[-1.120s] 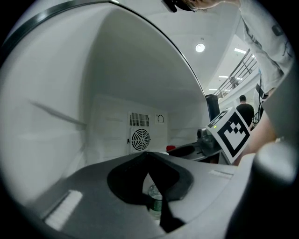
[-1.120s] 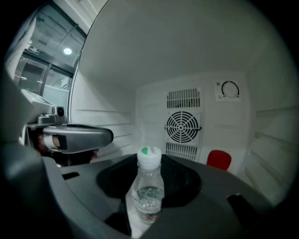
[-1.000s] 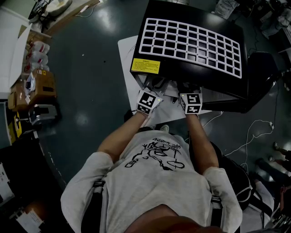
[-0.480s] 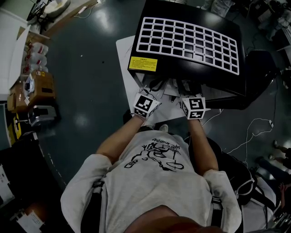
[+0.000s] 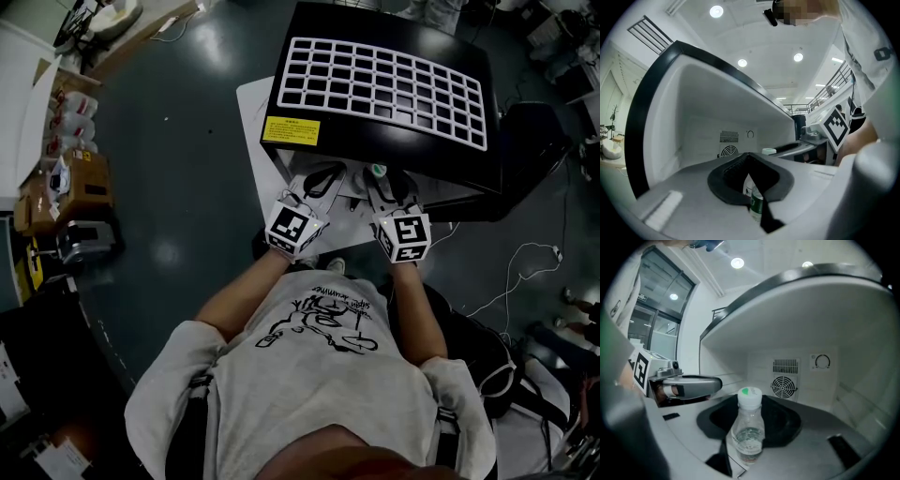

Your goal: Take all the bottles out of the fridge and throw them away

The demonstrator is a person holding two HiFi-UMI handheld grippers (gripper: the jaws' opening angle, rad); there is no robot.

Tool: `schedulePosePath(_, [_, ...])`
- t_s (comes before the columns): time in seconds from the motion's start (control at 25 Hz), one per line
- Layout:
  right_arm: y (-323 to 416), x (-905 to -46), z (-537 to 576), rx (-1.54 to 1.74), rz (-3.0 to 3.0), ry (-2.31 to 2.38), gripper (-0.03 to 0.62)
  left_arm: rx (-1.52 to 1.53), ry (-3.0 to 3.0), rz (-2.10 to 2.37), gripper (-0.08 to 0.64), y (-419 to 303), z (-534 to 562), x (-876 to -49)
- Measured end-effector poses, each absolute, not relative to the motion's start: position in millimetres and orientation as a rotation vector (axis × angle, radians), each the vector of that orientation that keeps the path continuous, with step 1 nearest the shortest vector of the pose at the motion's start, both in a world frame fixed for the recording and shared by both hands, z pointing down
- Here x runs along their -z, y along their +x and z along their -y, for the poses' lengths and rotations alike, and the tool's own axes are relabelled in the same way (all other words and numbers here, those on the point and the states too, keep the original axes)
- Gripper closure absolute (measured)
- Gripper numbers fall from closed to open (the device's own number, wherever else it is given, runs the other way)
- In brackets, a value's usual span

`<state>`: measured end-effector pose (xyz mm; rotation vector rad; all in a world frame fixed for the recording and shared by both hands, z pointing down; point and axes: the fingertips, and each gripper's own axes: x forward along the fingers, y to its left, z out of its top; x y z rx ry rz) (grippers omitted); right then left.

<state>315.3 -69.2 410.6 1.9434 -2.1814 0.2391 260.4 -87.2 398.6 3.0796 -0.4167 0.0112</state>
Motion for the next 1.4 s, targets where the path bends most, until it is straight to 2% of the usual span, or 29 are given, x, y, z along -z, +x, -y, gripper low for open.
schedulePosePath(1.4, [279.8,-301.1,-11.0,-0.124,2.267,1.849,0.437,0.067,3.049,0.322,0.551,223.6,15.2,-305.2])
